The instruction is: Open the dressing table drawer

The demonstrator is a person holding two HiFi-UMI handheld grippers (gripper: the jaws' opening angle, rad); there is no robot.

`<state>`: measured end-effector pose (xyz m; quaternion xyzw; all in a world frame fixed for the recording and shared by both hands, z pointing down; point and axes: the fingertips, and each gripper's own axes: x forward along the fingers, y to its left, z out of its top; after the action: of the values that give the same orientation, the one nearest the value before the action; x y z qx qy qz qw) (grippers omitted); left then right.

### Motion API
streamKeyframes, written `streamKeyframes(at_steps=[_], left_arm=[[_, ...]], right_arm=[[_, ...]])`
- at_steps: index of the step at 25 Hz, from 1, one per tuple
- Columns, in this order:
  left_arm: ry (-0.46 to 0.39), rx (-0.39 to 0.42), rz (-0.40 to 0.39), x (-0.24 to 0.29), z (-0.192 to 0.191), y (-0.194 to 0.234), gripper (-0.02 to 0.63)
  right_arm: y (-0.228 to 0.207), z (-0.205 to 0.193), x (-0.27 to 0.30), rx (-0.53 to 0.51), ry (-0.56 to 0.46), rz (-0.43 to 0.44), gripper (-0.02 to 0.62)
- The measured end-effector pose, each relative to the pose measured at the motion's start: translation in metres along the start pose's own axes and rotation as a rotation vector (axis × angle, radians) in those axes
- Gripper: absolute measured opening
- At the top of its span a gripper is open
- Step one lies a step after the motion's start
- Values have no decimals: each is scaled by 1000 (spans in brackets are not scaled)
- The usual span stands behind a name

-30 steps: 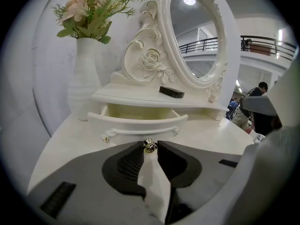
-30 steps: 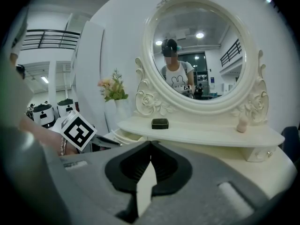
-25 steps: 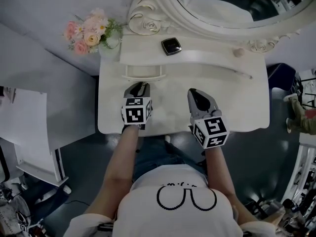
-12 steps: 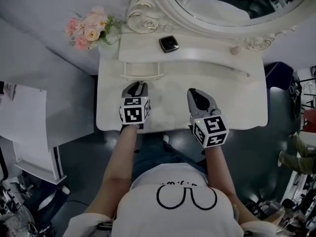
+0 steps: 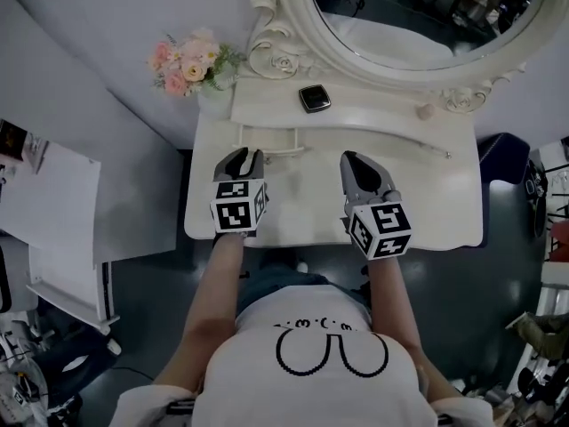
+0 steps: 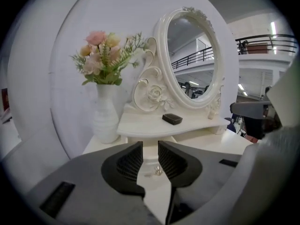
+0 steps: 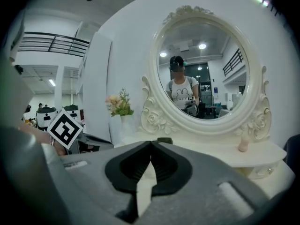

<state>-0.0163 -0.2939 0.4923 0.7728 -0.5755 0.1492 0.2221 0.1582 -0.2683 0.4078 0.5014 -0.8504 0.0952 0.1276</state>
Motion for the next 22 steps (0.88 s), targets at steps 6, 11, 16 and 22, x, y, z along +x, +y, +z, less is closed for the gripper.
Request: streamKeyframes(at_steps=[6,11,16,22], left_arm=[[-182,131,9,-27,71,2,97],[-333,219,8,-56,122,-4,97],[-448,261,8,-84,159,-9,97],[-556,220,-76,-113,180,-15,-3]], right_arm=[[5,36,4,-22,-88,10,-5],[0,66,-6,-45,-161,-10,-5],[-4,95,-22,-76,-235,-38,-5],[4,132,-45,-160,-322,-70,-5]])
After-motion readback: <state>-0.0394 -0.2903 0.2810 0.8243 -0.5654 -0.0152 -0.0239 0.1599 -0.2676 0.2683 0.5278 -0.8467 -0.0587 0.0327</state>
